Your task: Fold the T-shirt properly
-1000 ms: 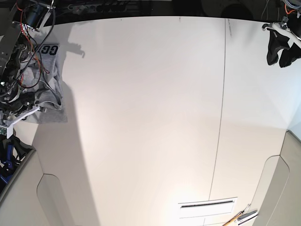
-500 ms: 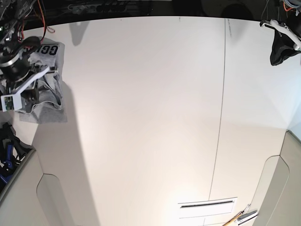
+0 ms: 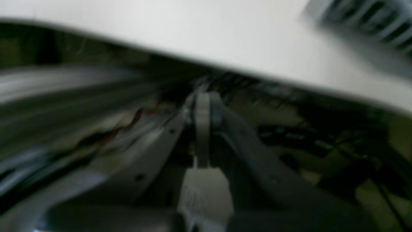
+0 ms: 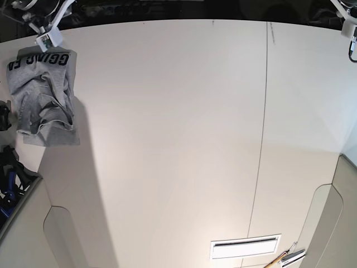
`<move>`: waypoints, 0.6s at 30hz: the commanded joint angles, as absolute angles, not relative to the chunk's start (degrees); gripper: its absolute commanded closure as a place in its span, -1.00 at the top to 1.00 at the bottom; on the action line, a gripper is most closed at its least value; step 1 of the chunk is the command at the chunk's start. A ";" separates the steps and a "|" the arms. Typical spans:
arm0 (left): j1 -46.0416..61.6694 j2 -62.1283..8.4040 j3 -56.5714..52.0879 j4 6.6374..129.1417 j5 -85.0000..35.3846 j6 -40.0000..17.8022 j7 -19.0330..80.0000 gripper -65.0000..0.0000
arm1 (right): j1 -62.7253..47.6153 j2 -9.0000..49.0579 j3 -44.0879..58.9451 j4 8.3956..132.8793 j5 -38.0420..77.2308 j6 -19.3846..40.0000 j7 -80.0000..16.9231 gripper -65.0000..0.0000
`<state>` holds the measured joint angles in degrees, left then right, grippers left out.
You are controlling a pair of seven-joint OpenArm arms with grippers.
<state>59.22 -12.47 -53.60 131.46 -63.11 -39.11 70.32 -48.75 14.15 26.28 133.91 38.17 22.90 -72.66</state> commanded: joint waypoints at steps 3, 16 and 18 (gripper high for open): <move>64.75 -13.08 -52.38 128.42 -65.98 -39.27 71.20 -1.00 | -54.43 17.10 26.61 134.72 38.61 23.92 -72.79 -1.00; 66.35 -27.03 -19.86 92.16 -60.66 -39.31 51.75 -1.00 | -61.45 24.34 19.35 117.71 40.51 24.56 -72.95 -1.00; 63.05 -27.68 -15.51 86.67 -57.80 -39.31 49.34 -1.00 | -61.28 25.63 14.74 112.90 40.51 25.67 -72.93 -1.00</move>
<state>62.02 -27.20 -15.05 86.02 -56.90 -38.65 49.65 -60.38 25.26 14.39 112.12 39.90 25.50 -72.64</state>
